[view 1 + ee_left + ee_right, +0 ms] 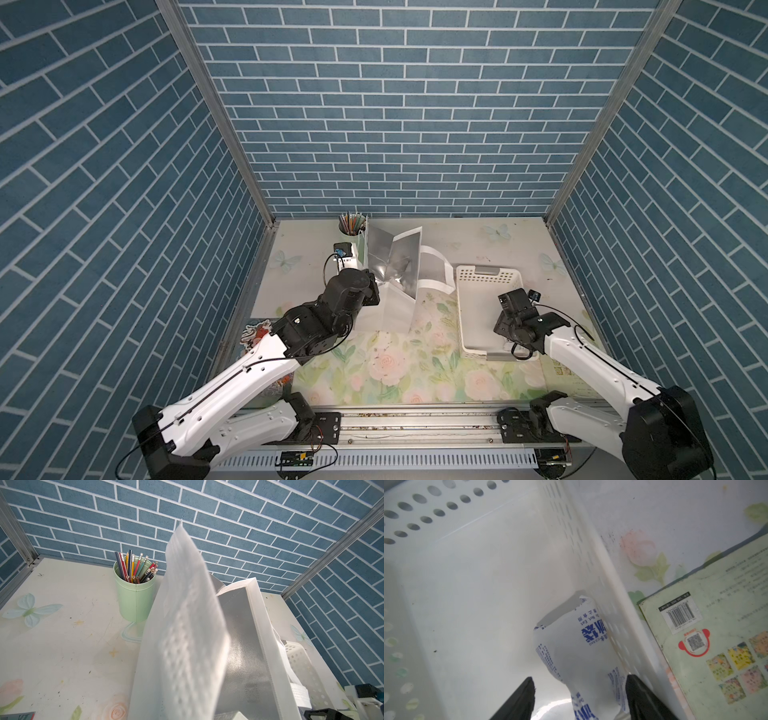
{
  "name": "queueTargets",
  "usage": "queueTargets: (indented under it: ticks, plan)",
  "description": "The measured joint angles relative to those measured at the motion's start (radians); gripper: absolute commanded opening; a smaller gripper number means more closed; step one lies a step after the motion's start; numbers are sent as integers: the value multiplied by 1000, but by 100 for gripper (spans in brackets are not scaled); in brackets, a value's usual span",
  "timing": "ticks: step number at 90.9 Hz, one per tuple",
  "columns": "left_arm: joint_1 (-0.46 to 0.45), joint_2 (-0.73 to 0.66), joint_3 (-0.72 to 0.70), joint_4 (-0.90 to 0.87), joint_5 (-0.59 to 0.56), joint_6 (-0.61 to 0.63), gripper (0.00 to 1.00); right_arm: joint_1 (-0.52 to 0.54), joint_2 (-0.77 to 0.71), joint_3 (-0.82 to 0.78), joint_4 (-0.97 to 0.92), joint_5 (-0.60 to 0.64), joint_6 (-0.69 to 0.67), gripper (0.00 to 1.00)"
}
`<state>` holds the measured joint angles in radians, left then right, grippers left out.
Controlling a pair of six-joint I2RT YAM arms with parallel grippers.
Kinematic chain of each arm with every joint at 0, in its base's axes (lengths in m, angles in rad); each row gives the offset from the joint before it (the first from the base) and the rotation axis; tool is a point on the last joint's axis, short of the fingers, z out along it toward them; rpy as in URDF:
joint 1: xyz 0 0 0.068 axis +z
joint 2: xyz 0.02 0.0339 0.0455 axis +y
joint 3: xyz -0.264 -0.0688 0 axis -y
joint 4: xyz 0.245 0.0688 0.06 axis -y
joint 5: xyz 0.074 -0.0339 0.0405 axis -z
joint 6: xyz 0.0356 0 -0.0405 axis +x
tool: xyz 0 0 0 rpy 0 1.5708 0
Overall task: Place the ice pack in the delivery bag
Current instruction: Pick up the ice pack from the bin.
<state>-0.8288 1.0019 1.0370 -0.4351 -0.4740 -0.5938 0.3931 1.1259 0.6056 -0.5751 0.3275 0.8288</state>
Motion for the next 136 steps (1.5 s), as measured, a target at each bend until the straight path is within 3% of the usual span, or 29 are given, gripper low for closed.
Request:
queueTargets:
  ticks: [50,76,84,96,118,136]
  plan:
    - [0,0,0,0,-4,0,0,-43,96,-55,161,-182,-97,75]
    - [0,0,0,0,-4,0,0,-51,167,-47,180,-136,-102,71]
    - [0,1,0,0,-4,0,0,-59,183,-41,189,-126,-102,63]
    - [0,2,0,0,-5,0,0,-63,195,-36,206,-119,-116,33]
    - [0,3,0,0,-20,0,0,-66,188,-32,217,-143,-167,0]
    - [0,4,0,-1,-31,0,0,-67,24,-12,217,-296,-256,0]
